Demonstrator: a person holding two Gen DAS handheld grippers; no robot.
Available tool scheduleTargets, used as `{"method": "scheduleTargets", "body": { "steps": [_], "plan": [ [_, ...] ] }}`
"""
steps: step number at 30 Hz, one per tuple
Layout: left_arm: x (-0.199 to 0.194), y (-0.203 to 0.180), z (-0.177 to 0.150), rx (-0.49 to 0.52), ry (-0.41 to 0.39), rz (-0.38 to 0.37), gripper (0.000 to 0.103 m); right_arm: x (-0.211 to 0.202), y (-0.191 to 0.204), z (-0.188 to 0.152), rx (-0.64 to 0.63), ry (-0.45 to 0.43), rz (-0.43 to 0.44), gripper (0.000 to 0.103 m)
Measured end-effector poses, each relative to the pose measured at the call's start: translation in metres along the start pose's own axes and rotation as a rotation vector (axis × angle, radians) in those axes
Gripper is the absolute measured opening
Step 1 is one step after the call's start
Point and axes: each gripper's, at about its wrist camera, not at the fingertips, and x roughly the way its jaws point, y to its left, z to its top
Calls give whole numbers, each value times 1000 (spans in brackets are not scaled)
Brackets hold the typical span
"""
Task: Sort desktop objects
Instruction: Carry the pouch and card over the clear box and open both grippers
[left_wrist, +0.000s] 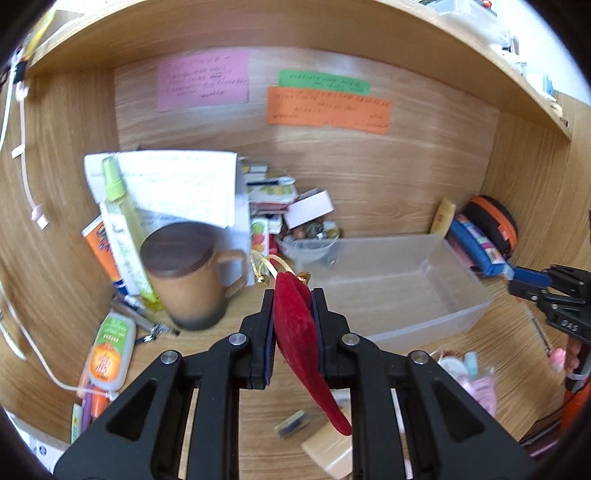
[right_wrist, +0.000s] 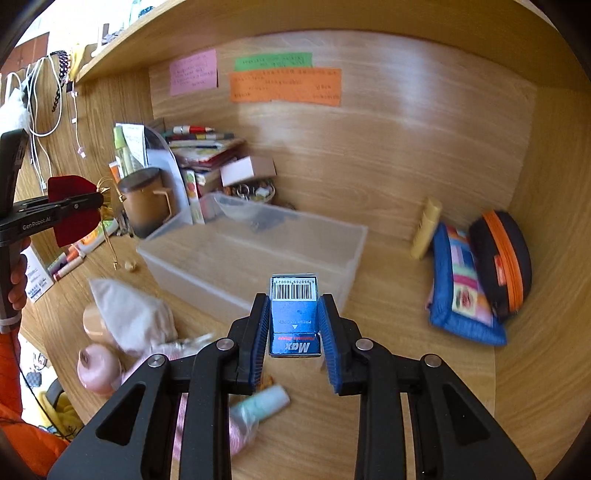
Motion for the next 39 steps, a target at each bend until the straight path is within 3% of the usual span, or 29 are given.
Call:
{"method": "scheduleTargets", "body": {
  "steps": [10, 17, 27, 39],
  "plan": [
    [14, -13, 32, 29, -8, -60, 17, 26, -5, 35, -24, -9, 20, 25],
    [37, -19, 50, 61, 14, -78, 17, 55, -8, 53, -38, 32, 9, 25],
    [90, -32, 60, 100, 99, -123, 16, 93, -6, 66, -64, 98, 18, 25],
    [152, -46, 48, 143, 243, -159, 17, 134, 3, 57, -107, 193, 26, 25]
  ]
}}
